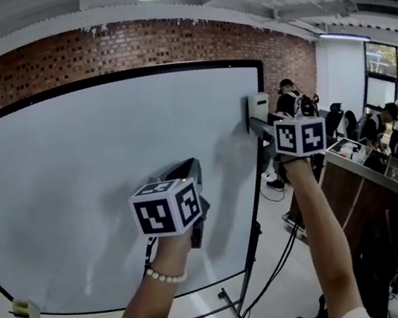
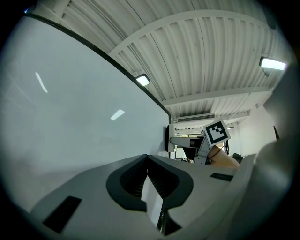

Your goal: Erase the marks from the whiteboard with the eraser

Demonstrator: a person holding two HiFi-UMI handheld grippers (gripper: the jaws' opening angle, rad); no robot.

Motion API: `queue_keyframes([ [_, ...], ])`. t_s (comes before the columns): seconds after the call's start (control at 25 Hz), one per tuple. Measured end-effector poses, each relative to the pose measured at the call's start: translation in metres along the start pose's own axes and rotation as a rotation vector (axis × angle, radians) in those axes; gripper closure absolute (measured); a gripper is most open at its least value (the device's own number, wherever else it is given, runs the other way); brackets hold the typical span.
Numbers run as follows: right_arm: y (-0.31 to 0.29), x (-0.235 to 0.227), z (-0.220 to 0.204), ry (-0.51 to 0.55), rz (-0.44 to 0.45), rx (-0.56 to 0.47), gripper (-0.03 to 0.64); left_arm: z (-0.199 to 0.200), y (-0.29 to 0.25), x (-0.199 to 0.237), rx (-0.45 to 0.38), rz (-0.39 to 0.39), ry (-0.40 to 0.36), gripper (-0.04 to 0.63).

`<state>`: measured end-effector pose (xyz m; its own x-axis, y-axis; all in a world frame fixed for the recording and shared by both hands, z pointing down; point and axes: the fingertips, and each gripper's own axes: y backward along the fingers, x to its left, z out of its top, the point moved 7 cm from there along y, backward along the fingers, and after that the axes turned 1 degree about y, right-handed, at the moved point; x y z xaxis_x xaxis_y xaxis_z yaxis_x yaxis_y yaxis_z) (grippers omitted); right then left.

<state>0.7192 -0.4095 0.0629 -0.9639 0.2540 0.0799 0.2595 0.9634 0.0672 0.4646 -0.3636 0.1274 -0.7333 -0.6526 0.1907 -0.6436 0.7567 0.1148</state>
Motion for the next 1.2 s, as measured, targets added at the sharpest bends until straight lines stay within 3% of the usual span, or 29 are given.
queue_keyframes([
  [0.28, 0.001, 0.009, -0.011, -0.027, 0.007, 0.006, 0.368, -0.012, 0.010, 0.005, 0.001, 0.050, 0.013, 0.607],
  [0.64, -0.004, 0.077, -0.013, 0.007, 0.024, 0.004, 0.368, -0.015, 0.046, 0.032, -0.010, 0.157, 0.017, 0.607],
  [1.2, -0.025, 0.276, -0.005, 0.005, 0.074, 0.007, 0.368, 0.013, 0.200, 0.131, -0.010, 0.245, 0.021, 0.607],
])
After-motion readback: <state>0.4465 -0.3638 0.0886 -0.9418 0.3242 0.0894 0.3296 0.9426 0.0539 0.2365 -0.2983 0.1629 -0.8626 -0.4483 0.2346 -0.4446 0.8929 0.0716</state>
